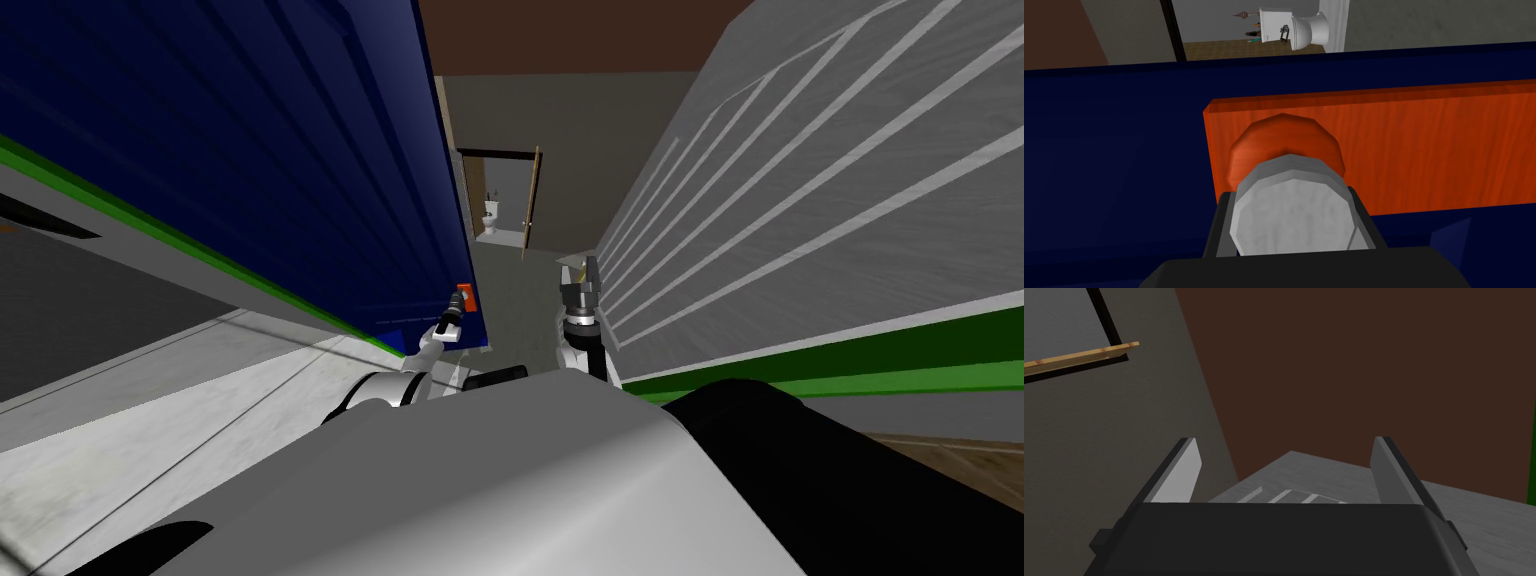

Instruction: Push the door open

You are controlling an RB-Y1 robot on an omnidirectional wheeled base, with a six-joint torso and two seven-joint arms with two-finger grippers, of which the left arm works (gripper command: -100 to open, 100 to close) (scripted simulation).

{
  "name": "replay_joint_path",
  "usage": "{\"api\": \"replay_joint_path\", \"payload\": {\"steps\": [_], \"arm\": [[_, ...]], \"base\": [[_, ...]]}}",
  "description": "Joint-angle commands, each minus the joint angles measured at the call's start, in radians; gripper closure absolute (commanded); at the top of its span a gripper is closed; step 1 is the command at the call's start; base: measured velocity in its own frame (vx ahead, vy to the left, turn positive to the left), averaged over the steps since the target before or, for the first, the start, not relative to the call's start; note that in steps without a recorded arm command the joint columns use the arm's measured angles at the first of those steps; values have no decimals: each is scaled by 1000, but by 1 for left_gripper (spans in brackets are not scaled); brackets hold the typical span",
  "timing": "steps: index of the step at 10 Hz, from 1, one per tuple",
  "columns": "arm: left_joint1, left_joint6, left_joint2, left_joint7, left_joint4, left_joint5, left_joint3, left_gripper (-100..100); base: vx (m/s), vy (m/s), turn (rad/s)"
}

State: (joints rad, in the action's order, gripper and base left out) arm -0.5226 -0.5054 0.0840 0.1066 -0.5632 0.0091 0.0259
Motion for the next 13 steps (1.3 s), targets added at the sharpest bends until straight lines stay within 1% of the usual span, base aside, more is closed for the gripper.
{"api": "replay_joint_path", "payload": {"steps": [1,2,4,5,6,7,8,9,10,11,12,13], "arm": [[-4,-2,19,-8,2,10,-28,100],[-2,-2,25,-14,3,15,-43,100],[-2,-2,25,-14,20,15,-43,100],[-2,-2,25,-14,3,15,-43,100],[0,-2,34,-22,4,24,-65,100],[1,-2,37,-25,4,26,-73,100],[1,-2,37,-25,4,26,-73,100],[1,-2,37,-25,4,26,-73,100],[3,-2,45,-34,5,34,-94,100],[4,-2,47,-36,5,37,-101,100],[13,14,35,-39,-16,34,-95,-100],[13,14,35,-39,-16,34,-95,-100]], "base": [[107,-135,74],[152,-165,89],[88,-71,36],[12,6,-12],[80,-93,87],[120,-171,92],[92,-112,52],[45,-28,14],[108,-92,74],[130,-122,127],[-99,-55,77],[-225,-11,13]]}}
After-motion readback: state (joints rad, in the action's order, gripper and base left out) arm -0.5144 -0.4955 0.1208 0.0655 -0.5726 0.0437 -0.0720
